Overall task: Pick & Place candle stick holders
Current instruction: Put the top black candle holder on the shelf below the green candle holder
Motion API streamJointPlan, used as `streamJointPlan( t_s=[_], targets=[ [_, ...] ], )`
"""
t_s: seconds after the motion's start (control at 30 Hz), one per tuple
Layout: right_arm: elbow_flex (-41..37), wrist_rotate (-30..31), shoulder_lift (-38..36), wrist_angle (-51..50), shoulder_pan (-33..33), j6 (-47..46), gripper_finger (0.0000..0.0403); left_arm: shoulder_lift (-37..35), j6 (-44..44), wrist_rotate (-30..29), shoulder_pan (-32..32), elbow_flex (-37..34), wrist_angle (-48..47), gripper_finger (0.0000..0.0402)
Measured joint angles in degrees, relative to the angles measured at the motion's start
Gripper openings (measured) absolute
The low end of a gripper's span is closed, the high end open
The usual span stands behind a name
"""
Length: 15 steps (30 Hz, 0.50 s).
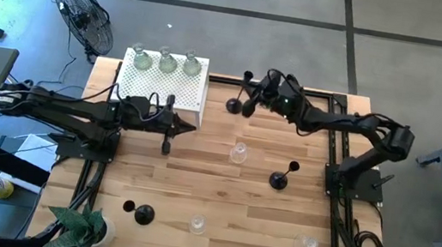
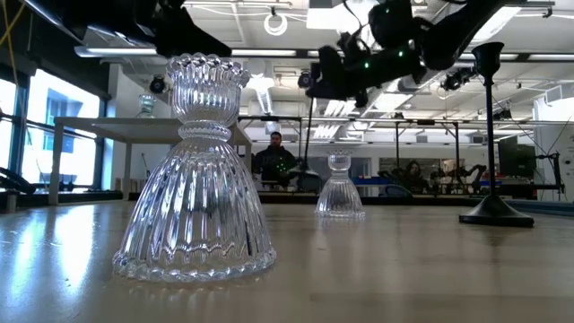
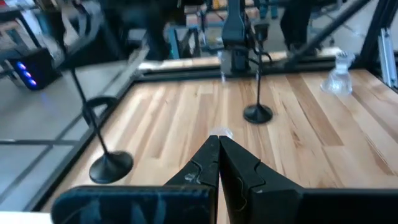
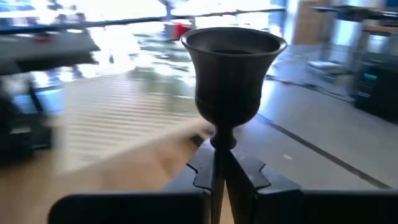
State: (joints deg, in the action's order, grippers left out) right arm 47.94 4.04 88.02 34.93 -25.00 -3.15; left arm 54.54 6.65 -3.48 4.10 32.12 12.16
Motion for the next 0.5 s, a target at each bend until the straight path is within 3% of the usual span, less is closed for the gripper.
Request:
streamJointPlan(
  t_s=[0.17,0.33,0.5],
  targets=[
    [0.00,-4.79,-2.83,-1.38,6.06,-0.82,0.0017,3.00,-1.54,-0.06,0.00,0.00,0.91,0.0003],
    [0.00,-4.24,-2.95,-1.62,14.49,1.73,0.0008,5.93,-1.33,-1.95,0.00,0.00,4.70,0.0005],
    [0.00,-3.97,-2.95,0.52,20.43,2.34,0.0013,6.37,-2.90,0.36,0.00,0.00,7.88,0.0057]
  ],
)
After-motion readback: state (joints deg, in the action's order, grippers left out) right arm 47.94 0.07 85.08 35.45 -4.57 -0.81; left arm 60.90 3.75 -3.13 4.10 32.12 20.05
